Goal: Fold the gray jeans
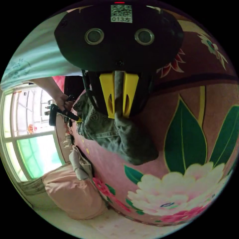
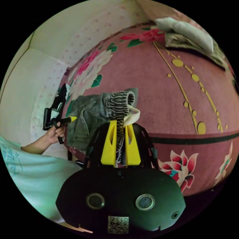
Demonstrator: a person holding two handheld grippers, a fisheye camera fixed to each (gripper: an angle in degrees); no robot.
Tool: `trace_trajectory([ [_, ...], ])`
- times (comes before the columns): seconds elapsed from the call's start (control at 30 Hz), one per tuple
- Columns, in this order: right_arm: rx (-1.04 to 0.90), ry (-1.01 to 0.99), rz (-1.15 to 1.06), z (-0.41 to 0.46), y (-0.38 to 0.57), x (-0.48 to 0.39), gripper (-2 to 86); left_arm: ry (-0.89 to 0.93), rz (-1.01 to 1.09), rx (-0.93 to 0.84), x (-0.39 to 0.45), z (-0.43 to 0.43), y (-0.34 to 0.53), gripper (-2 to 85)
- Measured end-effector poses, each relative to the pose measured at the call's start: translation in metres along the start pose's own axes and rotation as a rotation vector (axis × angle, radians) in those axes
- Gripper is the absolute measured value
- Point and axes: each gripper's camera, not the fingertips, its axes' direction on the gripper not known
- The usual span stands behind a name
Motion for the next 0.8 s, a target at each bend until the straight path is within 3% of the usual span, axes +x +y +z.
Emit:
trace_trajectory([
  [0.17,0.141,0.053,-0.220,-0.059,0.003,-0.049,5.2,0.077,0.126,0.114,0.053,-0.024,-0.002,5.2],
  [0.33,0.295,0.075,-0.218,-0.137,-0.018,-0.012,5.2,0.160,0.275,0.226,0.120,-0.011,-0.048,5.3],
  [0.5,0.470,0.135,-0.209,-0.227,-0.075,0.060,5.4,0.191,0.459,0.242,0.215,0.038,-0.154,5.4],
  [0.6,0.529,0.187,-0.204,-0.261,-0.120,0.095,5.4,0.114,0.583,0.234,0.274,0.063,-0.220,5.5],
  [0.8,0.563,0.244,-0.077,-0.281,-0.222,0.172,4.1,0.007,0.621,0.160,0.343,0.143,-0.345,5.7],
])
